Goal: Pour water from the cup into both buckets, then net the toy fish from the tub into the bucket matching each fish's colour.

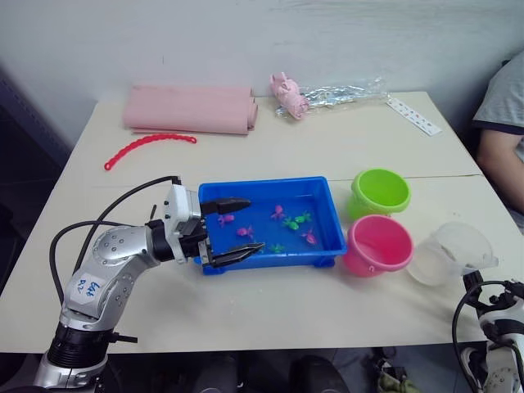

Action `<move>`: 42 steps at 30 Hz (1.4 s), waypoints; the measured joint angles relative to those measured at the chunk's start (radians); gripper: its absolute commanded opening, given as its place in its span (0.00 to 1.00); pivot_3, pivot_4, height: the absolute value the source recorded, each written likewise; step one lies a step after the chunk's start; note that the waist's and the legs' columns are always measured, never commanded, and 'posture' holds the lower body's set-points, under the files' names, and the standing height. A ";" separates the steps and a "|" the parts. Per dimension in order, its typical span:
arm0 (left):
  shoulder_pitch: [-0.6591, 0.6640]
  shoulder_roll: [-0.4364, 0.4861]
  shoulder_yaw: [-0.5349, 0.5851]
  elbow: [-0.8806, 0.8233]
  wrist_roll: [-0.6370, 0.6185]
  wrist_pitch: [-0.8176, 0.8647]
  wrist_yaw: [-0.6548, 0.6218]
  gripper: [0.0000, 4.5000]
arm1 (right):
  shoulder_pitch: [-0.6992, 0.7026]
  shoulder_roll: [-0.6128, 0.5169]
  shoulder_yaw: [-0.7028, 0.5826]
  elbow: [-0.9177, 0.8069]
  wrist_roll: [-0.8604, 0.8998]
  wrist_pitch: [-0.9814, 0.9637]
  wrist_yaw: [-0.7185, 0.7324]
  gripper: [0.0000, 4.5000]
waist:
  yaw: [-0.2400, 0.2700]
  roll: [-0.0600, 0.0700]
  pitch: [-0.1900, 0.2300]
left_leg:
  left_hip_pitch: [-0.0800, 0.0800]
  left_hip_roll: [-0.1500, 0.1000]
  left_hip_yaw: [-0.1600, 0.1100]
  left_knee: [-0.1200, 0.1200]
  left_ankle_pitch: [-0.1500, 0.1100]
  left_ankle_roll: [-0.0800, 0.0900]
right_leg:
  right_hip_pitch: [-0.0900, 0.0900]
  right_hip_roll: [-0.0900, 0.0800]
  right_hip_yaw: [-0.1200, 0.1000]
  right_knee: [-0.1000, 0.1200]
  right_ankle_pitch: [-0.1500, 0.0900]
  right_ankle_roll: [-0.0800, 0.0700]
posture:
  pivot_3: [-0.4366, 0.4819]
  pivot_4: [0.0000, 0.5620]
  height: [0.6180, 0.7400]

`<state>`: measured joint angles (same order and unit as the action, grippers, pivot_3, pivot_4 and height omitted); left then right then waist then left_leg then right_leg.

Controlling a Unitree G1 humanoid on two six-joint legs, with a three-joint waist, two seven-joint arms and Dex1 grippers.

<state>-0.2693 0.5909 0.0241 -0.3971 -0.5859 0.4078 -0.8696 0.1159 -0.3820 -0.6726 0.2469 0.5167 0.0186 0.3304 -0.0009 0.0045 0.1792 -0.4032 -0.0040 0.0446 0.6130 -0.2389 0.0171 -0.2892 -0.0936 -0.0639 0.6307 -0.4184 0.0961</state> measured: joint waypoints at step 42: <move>-0.003 0.000 0.000 0.031 -0.017 0.046 -0.041 1.00 | -0.009 -0.219 -0.008 -0.068 0.018 -0.027 0.242 0.01 | 0.001 0.004 0.003 | -0.001 0.000 0.001 0.001 0.000 0.001 | 0.000 0.000 0.000 -0.002 0.000 0.001 | 0.48 0.27 1.00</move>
<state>-0.2728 0.5913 0.0243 -0.3658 -0.6026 0.4533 -0.9101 0.1067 -0.6008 -0.6804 0.1787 0.5352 -0.0088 0.5725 0.0003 0.0085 0.1825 -0.4041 -0.0039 0.0455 0.6136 -0.2387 0.0180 -0.2888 -0.0933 -0.0639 0.6287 -0.4179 0.0971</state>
